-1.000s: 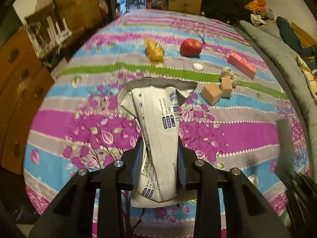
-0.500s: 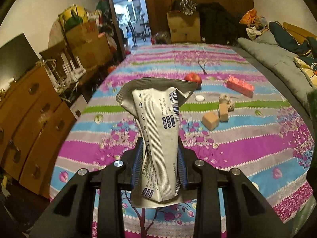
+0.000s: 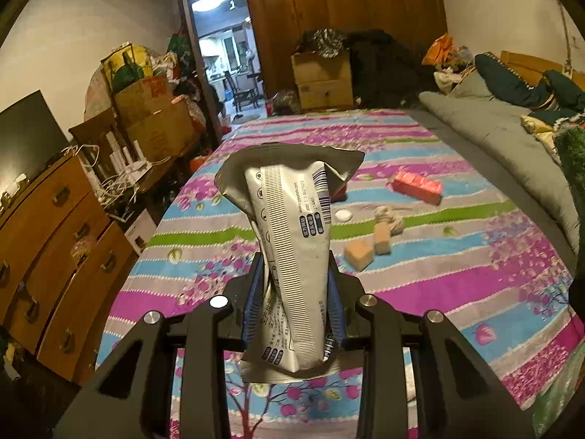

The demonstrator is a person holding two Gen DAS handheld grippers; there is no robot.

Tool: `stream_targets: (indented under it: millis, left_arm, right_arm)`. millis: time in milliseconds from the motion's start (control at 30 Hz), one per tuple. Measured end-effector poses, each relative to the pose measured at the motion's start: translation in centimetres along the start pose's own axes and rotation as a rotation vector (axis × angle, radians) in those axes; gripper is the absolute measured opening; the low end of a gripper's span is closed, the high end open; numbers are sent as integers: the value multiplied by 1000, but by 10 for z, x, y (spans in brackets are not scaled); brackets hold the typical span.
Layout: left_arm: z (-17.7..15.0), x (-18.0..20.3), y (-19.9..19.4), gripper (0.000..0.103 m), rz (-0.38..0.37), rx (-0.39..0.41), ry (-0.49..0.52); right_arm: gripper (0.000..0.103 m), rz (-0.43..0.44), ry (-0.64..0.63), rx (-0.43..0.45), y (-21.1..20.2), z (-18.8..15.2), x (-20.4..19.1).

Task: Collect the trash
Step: 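Carry the foil wrapper and green sponge to the green bin and release both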

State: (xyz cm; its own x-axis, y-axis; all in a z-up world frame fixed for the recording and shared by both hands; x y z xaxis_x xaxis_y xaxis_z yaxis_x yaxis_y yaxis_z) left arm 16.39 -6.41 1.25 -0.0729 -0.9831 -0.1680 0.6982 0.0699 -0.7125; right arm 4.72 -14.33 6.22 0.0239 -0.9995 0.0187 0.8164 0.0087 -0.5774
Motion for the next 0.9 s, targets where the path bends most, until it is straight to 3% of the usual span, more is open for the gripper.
stream_targets:
  millis: [267, 467, 733, 900]
  left_arm:
    - [25, 63, -32, 30, -125, 111, 69]
    - [23, 152, -65, 30, -283, 157, 200]
    - [-10, 268, -109, 30, -475, 188, 392]
    - [-42, 333, -128, 30, -567, 175, 541]
  right_arm:
    - [12, -144, 44, 75, -48, 3, 47]
    - [12, -311, 149, 96, -101, -12, 114]
    - [12, -570, 297, 76, -176, -71, 211]
    - [12, -682, 413, -4, -216, -128, 271]
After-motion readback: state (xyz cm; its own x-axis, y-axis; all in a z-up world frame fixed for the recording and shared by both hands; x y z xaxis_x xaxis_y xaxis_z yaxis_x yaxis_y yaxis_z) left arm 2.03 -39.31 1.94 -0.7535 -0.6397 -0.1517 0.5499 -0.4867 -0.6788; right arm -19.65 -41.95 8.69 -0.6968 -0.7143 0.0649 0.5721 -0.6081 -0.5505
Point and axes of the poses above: each gripper's, at about its wrist camera, not at the fingertips, and y roughly the way its jaws point, x to its right, z to its top, the point moved 7 cm from there along y, roughly the way its jaws point, and after that the axes turned 10 degrees about -x, right-handed, at the moved point
